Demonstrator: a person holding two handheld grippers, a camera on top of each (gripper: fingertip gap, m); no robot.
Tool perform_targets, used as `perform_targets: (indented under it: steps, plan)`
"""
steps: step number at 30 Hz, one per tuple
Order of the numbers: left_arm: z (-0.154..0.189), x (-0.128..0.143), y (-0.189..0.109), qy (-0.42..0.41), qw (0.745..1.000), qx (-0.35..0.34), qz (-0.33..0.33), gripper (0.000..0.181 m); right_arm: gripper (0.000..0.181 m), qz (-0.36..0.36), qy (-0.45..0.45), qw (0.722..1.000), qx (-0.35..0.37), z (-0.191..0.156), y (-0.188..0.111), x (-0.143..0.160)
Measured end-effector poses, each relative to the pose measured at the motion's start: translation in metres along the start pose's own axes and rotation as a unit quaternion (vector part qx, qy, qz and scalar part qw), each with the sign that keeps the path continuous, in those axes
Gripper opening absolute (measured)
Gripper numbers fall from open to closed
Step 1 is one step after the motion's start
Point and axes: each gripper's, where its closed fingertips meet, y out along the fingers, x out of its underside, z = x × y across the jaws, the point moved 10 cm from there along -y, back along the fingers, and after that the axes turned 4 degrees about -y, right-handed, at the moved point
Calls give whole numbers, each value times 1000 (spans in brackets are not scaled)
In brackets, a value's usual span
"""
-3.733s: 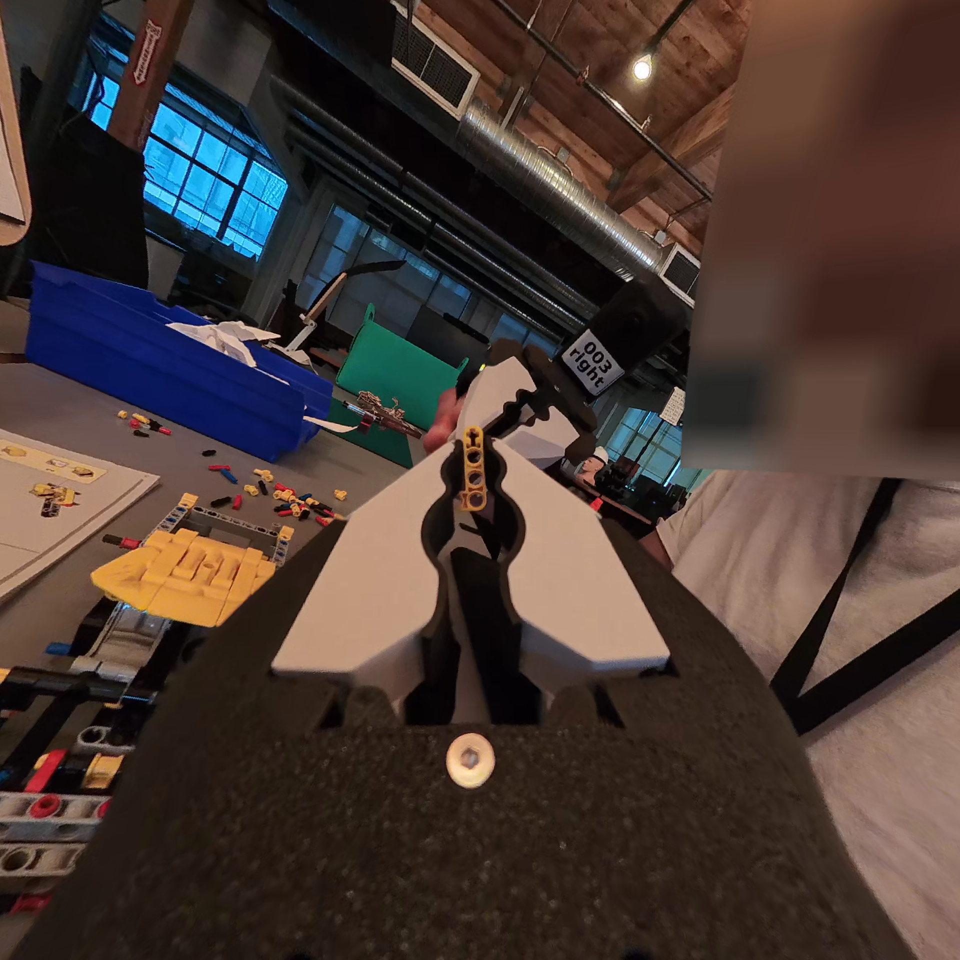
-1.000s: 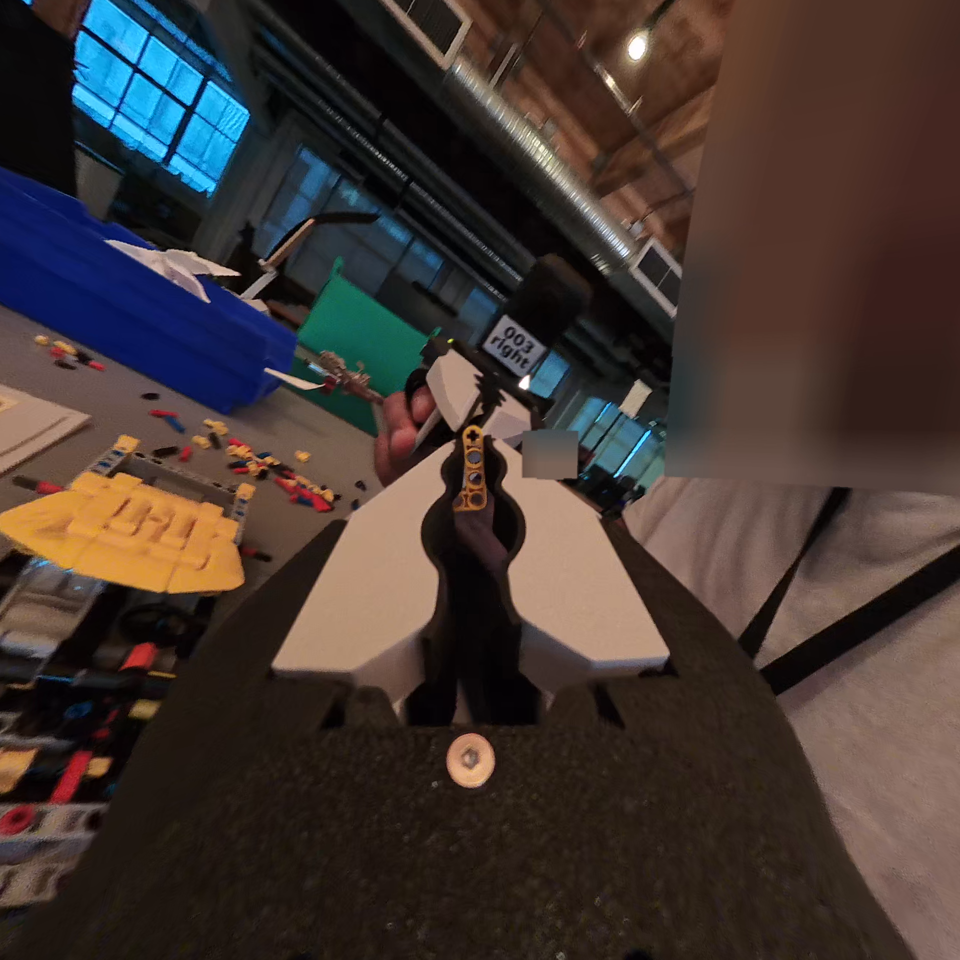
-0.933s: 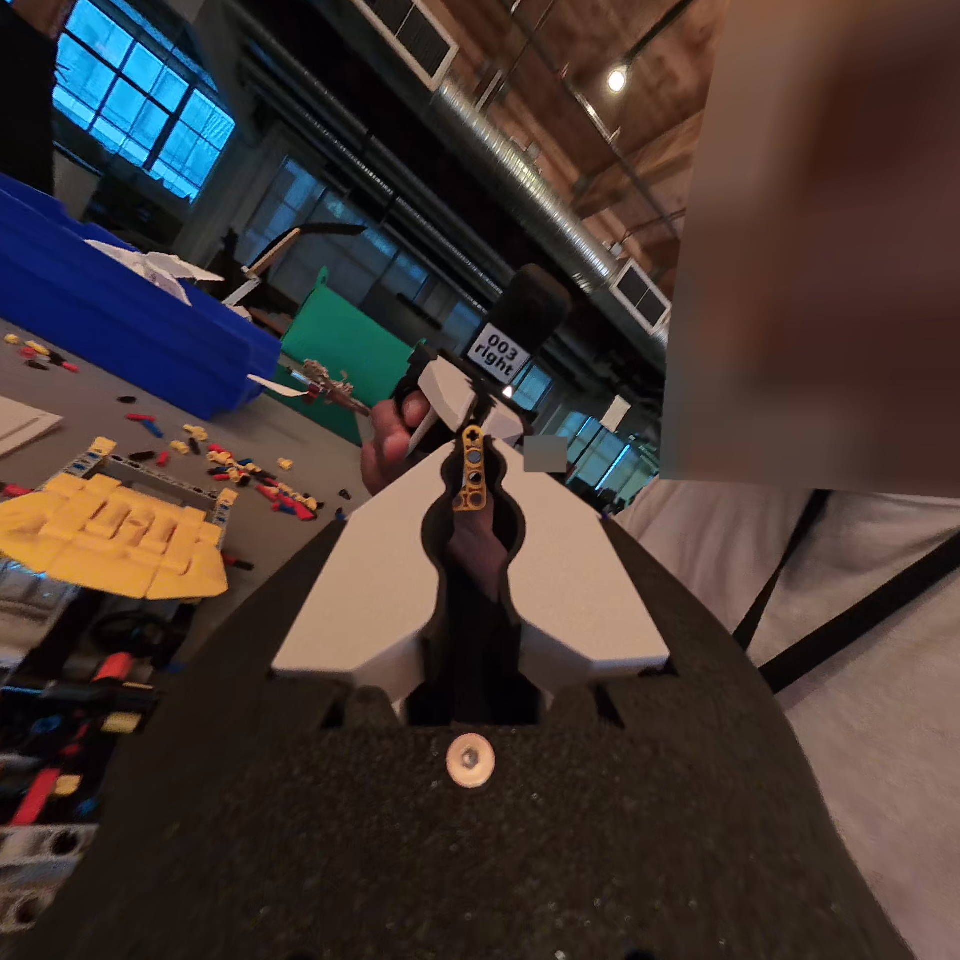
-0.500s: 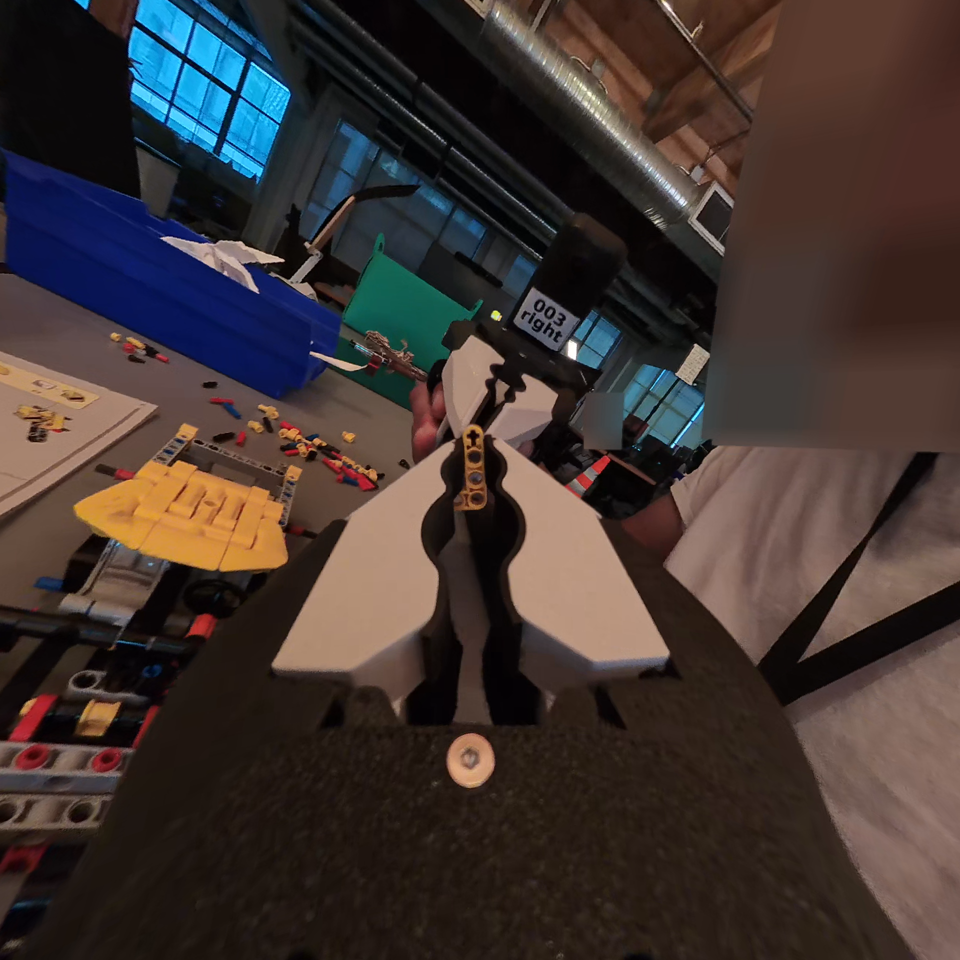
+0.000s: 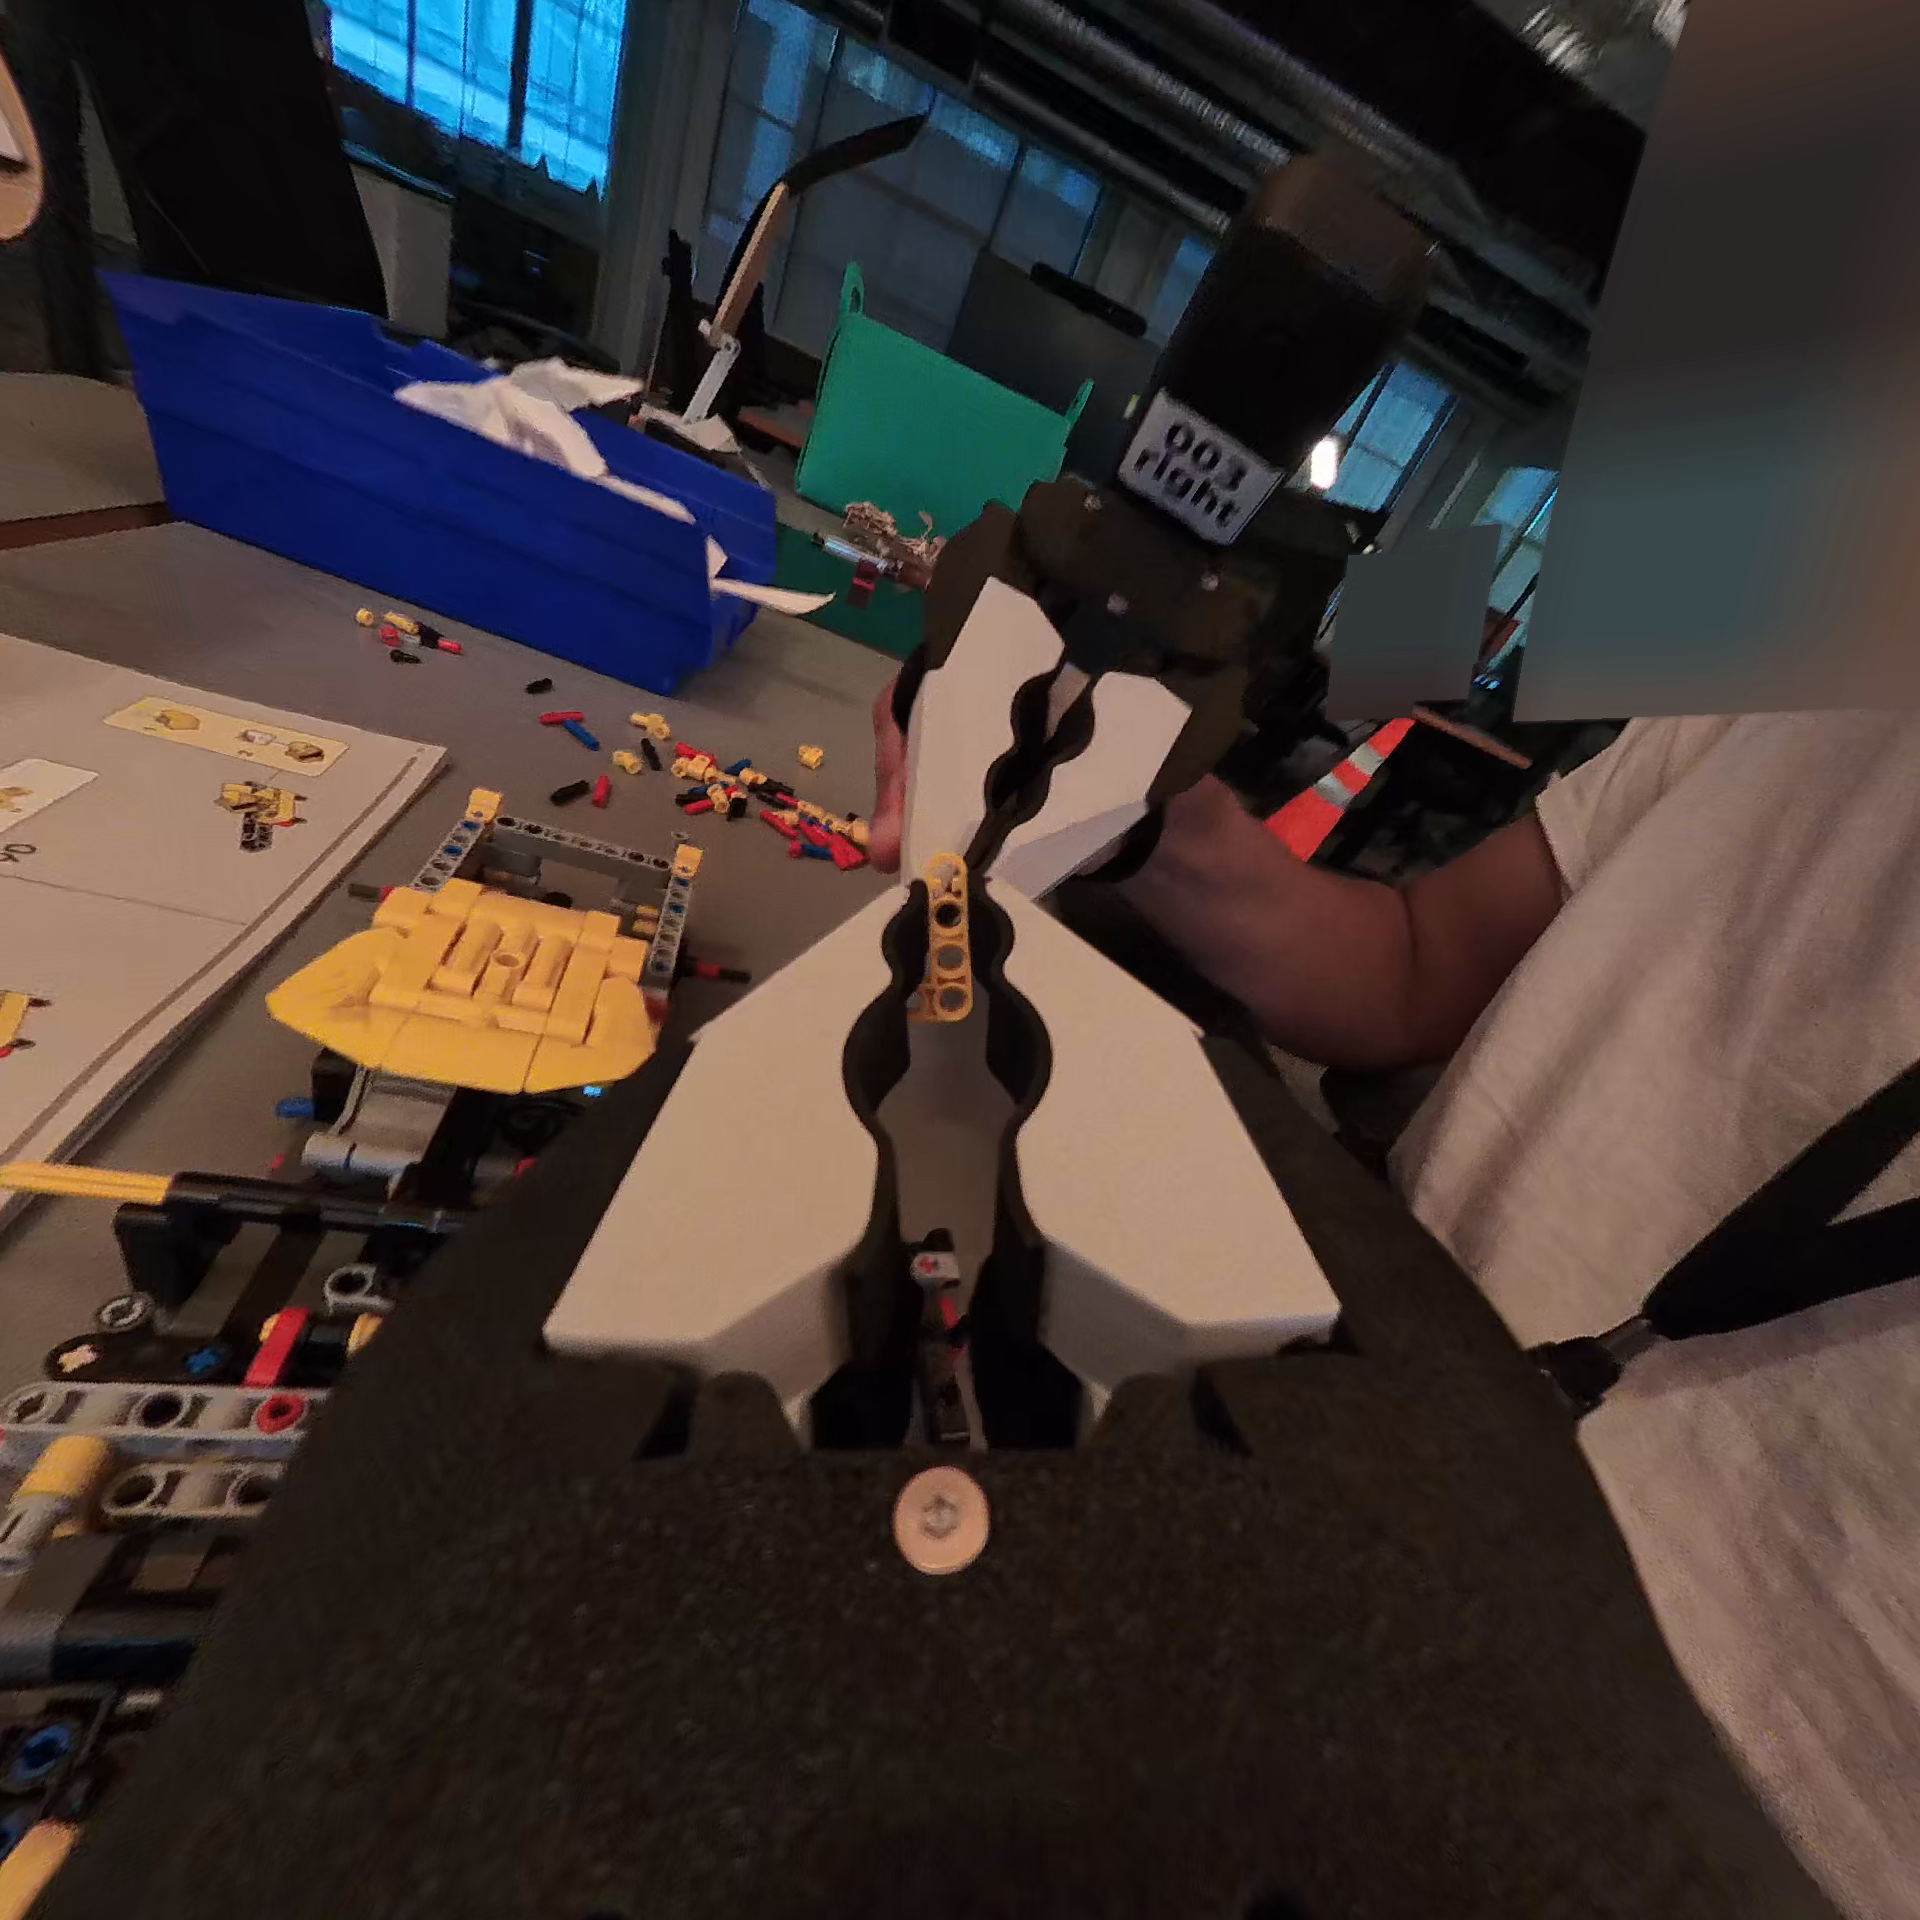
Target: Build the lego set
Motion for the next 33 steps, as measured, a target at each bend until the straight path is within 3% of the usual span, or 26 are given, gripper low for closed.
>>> perform_targets:
  steps: [4, 9, 11, 14, 22, 24, 28, 33]
  plan:
    - [-6, -1, -6, 17, 998, -64, -18, 7, 0, -2, 9, 1000, 0, 3, -4, 5]
    - [-8, -16, -28, 26, 993, -108, 24, 7, 0, -103, 64, 992, -36, 6, -9, 35]
    - [-13, -22, -39, 14, 990, -129, 58, 7, 1, -95, 58, 993, -39, -4, 1, 38]
    - [-17, -28, -56, 7, 984, -149, 100, 7, 18, -143, 44, 989, -16, -16, 29, 42]
    - [-14, -32, -58, 13, 982, -155, 107, 7, 28, -204, 112, 972, 28, -26, 80, 38]
    - [-12, -32, -57, 14, 983, -151, 108, 7, 40, -214, 139, 965, 56, -21, 86, 40]
    - [-11, -34, -60, 11, 983, -144, 117, 7, 38, -187, 149, 968, 77, -24, 92, 38]
    - [-11, -37, -64, 8, 982, -140, 126, 7, 38, -199, 154, 967, 50, -16, 106, 37]
